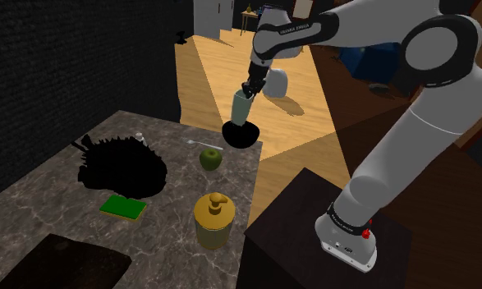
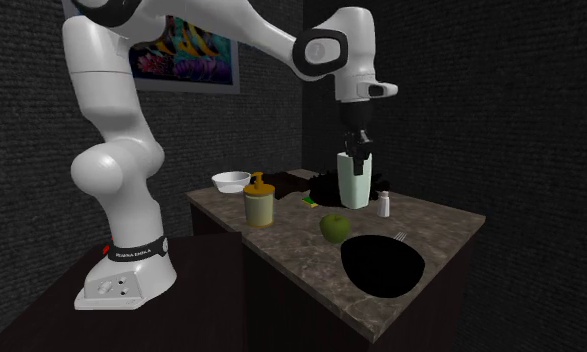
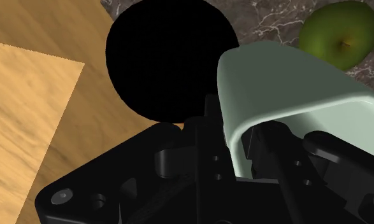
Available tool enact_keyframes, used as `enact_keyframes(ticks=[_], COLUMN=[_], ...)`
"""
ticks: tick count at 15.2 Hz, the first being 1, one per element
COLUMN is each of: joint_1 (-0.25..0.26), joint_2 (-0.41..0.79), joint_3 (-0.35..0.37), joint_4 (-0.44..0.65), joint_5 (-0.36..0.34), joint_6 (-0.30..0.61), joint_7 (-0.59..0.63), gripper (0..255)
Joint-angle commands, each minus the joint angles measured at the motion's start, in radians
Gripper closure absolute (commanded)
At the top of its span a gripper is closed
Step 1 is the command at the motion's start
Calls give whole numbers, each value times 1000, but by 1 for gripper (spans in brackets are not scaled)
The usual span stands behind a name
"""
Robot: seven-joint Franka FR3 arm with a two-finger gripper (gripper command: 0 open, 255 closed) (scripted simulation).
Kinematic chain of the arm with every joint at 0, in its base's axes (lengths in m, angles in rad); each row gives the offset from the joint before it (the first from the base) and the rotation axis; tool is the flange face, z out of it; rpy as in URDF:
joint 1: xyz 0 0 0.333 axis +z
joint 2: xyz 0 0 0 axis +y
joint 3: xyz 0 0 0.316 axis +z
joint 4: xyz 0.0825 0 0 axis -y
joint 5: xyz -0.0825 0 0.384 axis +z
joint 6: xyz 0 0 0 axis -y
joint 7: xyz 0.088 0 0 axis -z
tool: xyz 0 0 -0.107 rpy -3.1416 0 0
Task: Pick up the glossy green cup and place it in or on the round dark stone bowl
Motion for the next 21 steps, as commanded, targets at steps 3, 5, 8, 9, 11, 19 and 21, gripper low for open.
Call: enact_keyframes(ticks=[3,5,8,9,11,19,21], joint_1=[-33,-51,-70,-70,-70,-70,-70], joint_2=[102,158,219,221,226,253,262], joint_3=[-38,-54,-67,-67,-67,-65,-64], joint_4=[156,240,318,307,287,214,198], joint_5=[16,27,39,40,42,51,54], joint_6=[-58,-88,-109,-96,-70,30,54], joint_7=[-76,-111,-146,-147,-149,-159,-162], gripper=[255,255,255,255,255,255,255])
